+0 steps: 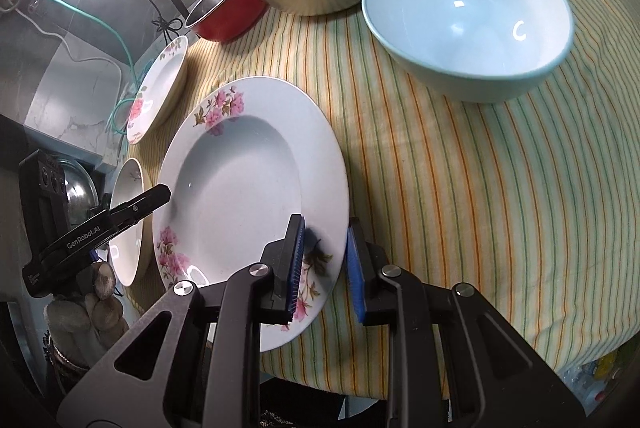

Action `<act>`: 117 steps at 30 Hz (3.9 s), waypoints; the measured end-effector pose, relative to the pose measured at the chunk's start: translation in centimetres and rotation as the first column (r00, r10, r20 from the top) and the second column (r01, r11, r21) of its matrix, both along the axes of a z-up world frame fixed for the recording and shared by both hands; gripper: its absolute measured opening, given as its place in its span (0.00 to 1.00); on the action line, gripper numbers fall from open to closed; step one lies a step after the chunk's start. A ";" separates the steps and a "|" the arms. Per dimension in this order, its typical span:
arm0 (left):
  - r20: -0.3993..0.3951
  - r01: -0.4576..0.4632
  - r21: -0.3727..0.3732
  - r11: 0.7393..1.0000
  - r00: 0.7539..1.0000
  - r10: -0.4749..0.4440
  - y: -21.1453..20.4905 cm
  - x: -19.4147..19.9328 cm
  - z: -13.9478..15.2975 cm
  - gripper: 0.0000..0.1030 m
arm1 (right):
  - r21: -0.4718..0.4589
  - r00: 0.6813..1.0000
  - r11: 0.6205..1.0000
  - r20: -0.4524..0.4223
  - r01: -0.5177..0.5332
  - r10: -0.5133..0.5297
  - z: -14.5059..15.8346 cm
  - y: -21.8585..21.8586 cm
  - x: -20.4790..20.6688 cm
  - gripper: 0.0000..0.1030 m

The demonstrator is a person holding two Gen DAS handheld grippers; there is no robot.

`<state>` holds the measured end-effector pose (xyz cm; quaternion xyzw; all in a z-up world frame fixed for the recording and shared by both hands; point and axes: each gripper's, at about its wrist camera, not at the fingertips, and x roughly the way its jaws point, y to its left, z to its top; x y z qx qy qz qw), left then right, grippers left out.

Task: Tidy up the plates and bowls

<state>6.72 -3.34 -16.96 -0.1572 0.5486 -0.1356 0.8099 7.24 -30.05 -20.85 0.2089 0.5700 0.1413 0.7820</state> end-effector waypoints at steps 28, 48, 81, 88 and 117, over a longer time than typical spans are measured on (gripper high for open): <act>0.020 0.008 0.008 1.000 1.000 -0.008 0.0 -1.2 0.2 0.23 | -0.091 0.999 0.996 0.053 -0.008 0.013 1.1 -0.1 -1.3 0.23; 0.140 -0.142 0.054 0.988 0.981 0.133 5.7 -3.8 4.5 0.65 | -0.109 0.973 0.990 0.201 -0.095 0.115 5.7 4.4 0.3 0.78; 0.053 -0.424 0.022 0.905 0.905 0.422 18.4 -7.5 -0.5 0.38 | -0.081 0.880 0.886 0.105 -0.457 0.464 2.2 22.4 5.4 0.32; 0.032 -0.409 0.003 0.912 0.912 0.409 18.7 -7.0 -1.2 0.29 | -0.063 0.880 0.882 0.060 -0.467 0.471 0.7 23.6 6.2 0.19; 0.062 -0.386 0.005 0.922 0.921 0.385 18.1 -6.4 -0.2 0.25 | -0.020 0.887 0.888 0.046 -0.459 0.460 0.6 23.9 5.9 0.10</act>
